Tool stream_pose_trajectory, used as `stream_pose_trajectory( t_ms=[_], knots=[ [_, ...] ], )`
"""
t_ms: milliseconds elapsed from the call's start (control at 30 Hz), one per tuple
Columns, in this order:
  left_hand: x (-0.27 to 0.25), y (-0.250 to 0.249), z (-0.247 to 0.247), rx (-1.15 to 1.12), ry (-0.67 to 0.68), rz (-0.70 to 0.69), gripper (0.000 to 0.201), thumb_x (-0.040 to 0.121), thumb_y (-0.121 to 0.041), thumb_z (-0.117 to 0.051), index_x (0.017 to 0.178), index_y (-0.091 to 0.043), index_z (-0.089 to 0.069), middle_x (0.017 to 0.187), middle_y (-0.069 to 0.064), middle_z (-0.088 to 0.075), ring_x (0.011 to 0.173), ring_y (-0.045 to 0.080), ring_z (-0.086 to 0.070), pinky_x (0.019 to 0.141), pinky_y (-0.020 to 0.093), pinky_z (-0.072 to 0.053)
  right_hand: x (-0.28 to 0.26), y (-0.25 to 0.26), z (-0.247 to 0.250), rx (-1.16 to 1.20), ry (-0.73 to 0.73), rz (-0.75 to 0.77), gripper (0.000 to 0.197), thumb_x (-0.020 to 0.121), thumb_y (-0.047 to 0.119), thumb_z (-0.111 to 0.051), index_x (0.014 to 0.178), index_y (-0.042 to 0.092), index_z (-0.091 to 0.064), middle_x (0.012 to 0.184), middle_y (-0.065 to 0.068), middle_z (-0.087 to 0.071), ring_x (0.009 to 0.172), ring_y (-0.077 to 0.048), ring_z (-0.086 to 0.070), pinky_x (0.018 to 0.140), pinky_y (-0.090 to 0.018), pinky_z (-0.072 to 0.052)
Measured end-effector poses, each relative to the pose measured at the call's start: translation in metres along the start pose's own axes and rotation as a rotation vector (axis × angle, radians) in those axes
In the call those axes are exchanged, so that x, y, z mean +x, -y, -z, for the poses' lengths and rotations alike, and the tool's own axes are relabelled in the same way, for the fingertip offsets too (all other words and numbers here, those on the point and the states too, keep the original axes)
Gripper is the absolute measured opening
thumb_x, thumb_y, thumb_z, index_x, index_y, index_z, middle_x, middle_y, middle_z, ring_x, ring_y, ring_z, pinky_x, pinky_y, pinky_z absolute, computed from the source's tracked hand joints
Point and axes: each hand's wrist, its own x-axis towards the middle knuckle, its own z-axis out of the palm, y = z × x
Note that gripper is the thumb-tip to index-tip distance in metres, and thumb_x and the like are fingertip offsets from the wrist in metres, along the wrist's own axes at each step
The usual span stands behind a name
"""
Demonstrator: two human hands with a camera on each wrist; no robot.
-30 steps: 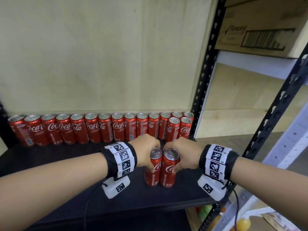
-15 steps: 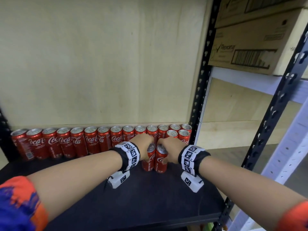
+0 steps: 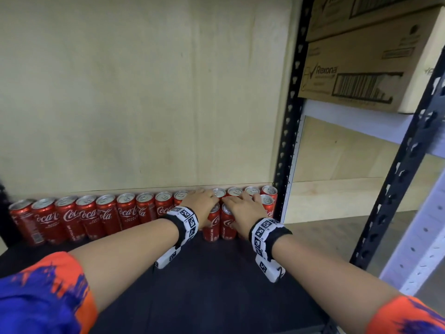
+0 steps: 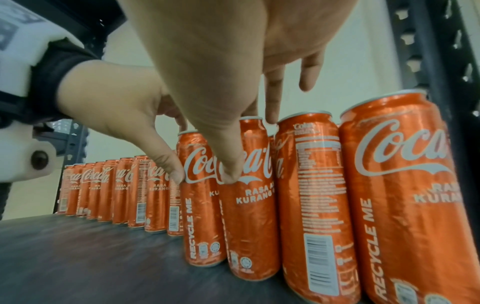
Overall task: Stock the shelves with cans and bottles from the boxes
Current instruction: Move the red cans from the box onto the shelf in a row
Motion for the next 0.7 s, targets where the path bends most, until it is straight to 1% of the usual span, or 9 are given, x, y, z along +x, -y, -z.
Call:
stream_pose_trajectory(
  t_ms=[100, 167, 267, 367, 433, 500, 600, 633, 700],
  knots=[
    [0.005, 0.003, -0.011, 0.055, -0.009, 0.011, 0.088, 0.077, -0.047, -0.080, 0.151, -0.021, -0.039, 0.146, 0.001, -0.042, 0.137, 0.025, -0.036, 0.115, 0.041, -0.032, 0.005, -0.003, -0.004, 0.010, -0.008, -0.009, 0.072, 0.095, 0.025, -0.059, 0.159, 0.023, -0.025, 0.160, 0.006, -0.035, 0.145, -0.030, -0.026, 0.113, -0.057, -0.022],
    [0.004, 0.003, -0.019, 0.078, -0.018, 0.025, 0.094, 0.079, -0.047, -0.079, 0.155, -0.020, -0.031, 0.152, 0.003, -0.035, 0.141, 0.027, -0.030, 0.118, 0.042, -0.028, 0.008, -0.005, -0.009, 0.030, -0.009, -0.021, 0.070, 0.097, 0.026, -0.057, 0.159, 0.025, -0.024, 0.162, 0.007, -0.032, 0.148, -0.028, -0.023, 0.116, -0.059, -0.018],
    [0.004, 0.003, -0.026, 0.105, -0.048, 0.043, 0.098, 0.078, -0.048, -0.079, 0.157, -0.020, -0.028, 0.154, 0.005, -0.031, 0.143, 0.028, -0.027, 0.119, 0.042, -0.025, 0.008, -0.006, -0.017, 0.082, -0.018, -0.036, 0.069, 0.099, 0.025, -0.055, 0.159, 0.027, -0.022, 0.164, 0.009, -0.027, 0.153, -0.024, -0.017, 0.119, -0.060, -0.009],
    [0.002, 0.003, -0.030, 0.112, -0.072, 0.056, 0.099, 0.079, -0.051, -0.078, 0.157, -0.022, -0.026, 0.154, 0.008, -0.029, 0.143, 0.030, -0.027, 0.118, 0.044, -0.026, 0.007, -0.005, -0.023, 0.135, -0.011, -0.048, 0.071, 0.100, 0.027, -0.053, 0.160, 0.028, -0.016, 0.166, 0.009, -0.020, 0.155, -0.022, -0.011, 0.121, -0.059, -0.003],
    [-0.001, 0.004, -0.031, 0.111, -0.087, 0.060, 0.098, 0.079, -0.053, -0.076, 0.158, -0.023, -0.025, 0.154, 0.008, -0.030, 0.142, 0.030, -0.028, 0.118, 0.045, -0.025, 0.008, -0.004, -0.024, 0.147, -0.006, -0.048, 0.074, 0.098, 0.030, -0.055, 0.161, 0.028, -0.015, 0.167, 0.008, -0.019, 0.155, -0.022, -0.011, 0.121, -0.059, -0.003],
    [-0.004, 0.003, -0.033, 0.091, -0.111, 0.064, 0.096, 0.081, -0.055, -0.073, 0.158, -0.025, -0.025, 0.153, 0.005, -0.032, 0.142, 0.028, -0.029, 0.118, 0.045, -0.023, 0.009, -0.004, -0.024, 0.153, 0.014, -0.045, 0.080, 0.095, 0.037, -0.059, 0.161, 0.026, -0.015, 0.167, 0.007, -0.017, 0.155, -0.024, -0.010, 0.122, -0.058, -0.004],
    [-0.016, 0.006, -0.033, -0.039, -0.139, 0.103, 0.091, 0.083, -0.059, -0.068, 0.158, -0.030, -0.025, 0.157, -0.001, -0.031, 0.145, 0.025, -0.027, 0.120, 0.046, -0.018, 0.008, -0.002, -0.022, 0.154, 0.039, -0.050, 0.087, 0.091, 0.048, -0.059, 0.161, 0.024, -0.015, 0.168, 0.005, -0.016, 0.155, -0.025, -0.011, 0.123, -0.057, -0.006],
    [-0.022, 0.009, -0.032, -0.105, -0.148, 0.124, 0.089, 0.084, -0.060, -0.066, 0.157, -0.031, -0.025, 0.158, -0.003, -0.031, 0.146, 0.024, -0.026, 0.121, 0.046, -0.019, 0.007, -0.001, -0.020, 0.164, 0.033, -0.060, 0.087, 0.090, 0.051, -0.059, 0.161, 0.024, -0.015, 0.168, 0.004, -0.016, 0.154, -0.024, -0.012, 0.123, -0.057, -0.008],
    [-0.039, 0.016, -0.026, -0.223, -0.183, 0.164, 0.085, 0.084, -0.062, -0.064, 0.156, -0.032, -0.029, 0.157, -0.003, -0.034, 0.144, 0.025, -0.031, 0.119, 0.046, -0.026, 0.002, 0.003, -0.014, 0.210, -0.003, -0.099, 0.087, 0.089, 0.053, -0.058, 0.161, 0.024, -0.017, 0.167, 0.002, -0.021, 0.153, -0.024, -0.017, 0.123, -0.056, -0.012]
  ],
)
